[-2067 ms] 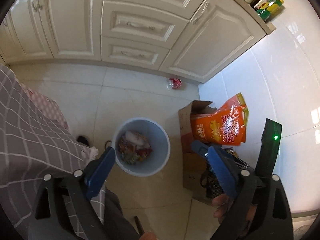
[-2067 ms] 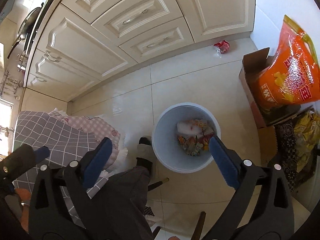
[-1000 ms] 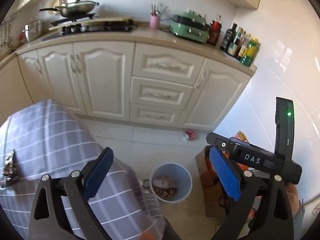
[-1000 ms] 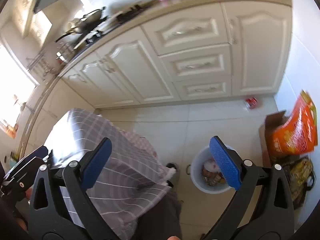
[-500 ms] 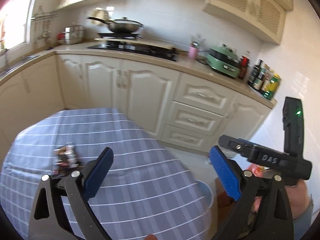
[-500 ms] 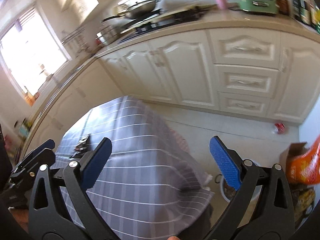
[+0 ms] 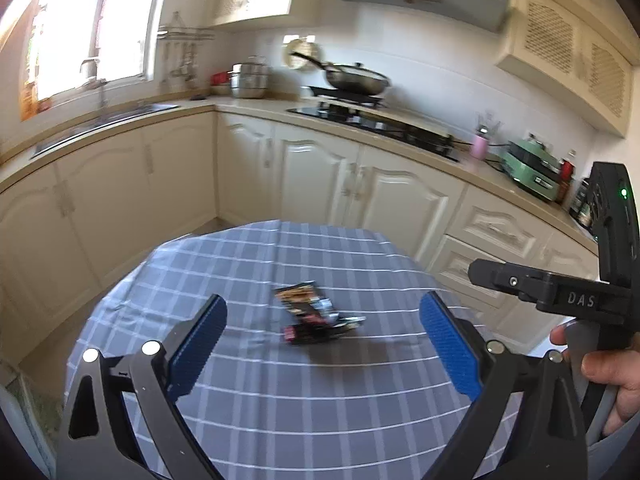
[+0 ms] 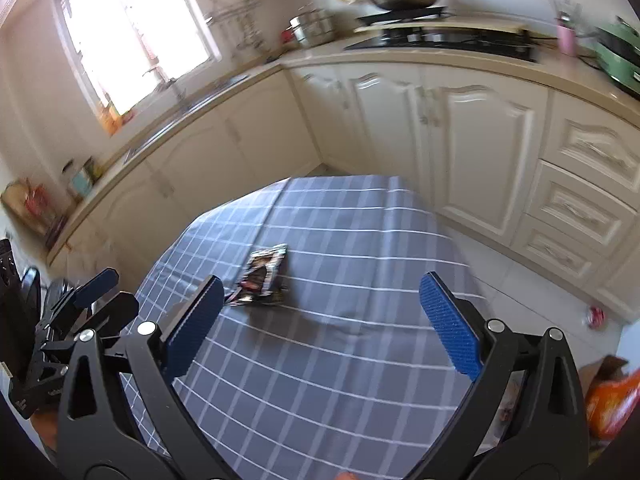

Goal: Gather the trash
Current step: 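Move both tools back over the table toward the dark wrappers, then grasp a dark snack wrapper with the right gripper while the left gripper grasps the gold-and-black wrapper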

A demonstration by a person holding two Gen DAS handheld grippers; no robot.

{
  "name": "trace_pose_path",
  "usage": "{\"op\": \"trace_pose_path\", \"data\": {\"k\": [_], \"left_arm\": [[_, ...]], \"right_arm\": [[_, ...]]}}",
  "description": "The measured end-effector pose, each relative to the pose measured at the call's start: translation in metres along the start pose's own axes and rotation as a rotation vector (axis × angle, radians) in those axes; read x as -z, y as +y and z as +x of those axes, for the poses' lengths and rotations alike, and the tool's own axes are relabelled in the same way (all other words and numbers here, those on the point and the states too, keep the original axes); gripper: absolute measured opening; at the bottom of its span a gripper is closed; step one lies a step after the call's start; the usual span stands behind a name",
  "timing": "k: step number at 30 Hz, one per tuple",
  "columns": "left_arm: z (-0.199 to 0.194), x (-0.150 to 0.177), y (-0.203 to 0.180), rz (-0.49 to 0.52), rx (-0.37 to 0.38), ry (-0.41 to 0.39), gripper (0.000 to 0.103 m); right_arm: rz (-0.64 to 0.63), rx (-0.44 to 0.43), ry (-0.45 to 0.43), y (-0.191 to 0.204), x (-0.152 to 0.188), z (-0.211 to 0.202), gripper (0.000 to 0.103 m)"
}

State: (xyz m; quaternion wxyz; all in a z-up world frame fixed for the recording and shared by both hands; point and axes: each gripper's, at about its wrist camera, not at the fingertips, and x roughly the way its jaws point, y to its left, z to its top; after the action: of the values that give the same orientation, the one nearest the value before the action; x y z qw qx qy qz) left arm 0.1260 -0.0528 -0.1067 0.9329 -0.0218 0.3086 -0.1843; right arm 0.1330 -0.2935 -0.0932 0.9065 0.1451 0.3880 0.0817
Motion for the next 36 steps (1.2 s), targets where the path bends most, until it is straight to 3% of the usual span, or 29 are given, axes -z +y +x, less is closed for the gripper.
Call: {"op": "trace_pose_path", "data": {"k": [8, 13, 17, 19, 20, 24, 32, 36], "left_arm": [[0.008, 0.018, 0.053, -0.066, -0.078, 0.03, 0.095], [0.02, 0.028, 0.067, -0.092, -0.091, 0.064, 0.095], [0.031, 0.034, 0.074, -0.092, -0.09, 0.089, 0.095], [0.038, 0.037, 0.073, -0.079, -0.086, 0.105, 0.095], [0.041, 0.038, 0.071, -0.068, -0.085, 0.113, 0.095], [0.052, 0.039, 0.065, -0.029, -0.077, 0.135, 0.095], [0.082, 0.034, 0.033, 0.118, -0.033, 0.175, 0.095], [0.111, 0.034, 0.005, 0.246, 0.012, 0.212, 0.095]], "right_arm": [[-0.1, -0.01, 0.154, 0.04, -0.006, 0.08, 0.096], [-0.14, -0.002, 0.241, 0.055, -0.005, 0.128, 0.095], [-0.167, 0.024, 0.317, 0.062, -0.001, 0.165, 0.079], [-0.176, 0.035, 0.345, 0.062, 0.003, 0.175, 0.062], [-0.179, 0.025, 0.359, 0.063, 0.005, 0.18, 0.046], [-0.205, 0.011, 0.335, 0.063, 0.009, 0.173, 0.028], [-0.065, -0.018, 0.262, 0.013, 0.012, 0.13, 0.026], [-0.025, 0.014, 0.245, -0.012, 0.021, 0.11, 0.026]]}}
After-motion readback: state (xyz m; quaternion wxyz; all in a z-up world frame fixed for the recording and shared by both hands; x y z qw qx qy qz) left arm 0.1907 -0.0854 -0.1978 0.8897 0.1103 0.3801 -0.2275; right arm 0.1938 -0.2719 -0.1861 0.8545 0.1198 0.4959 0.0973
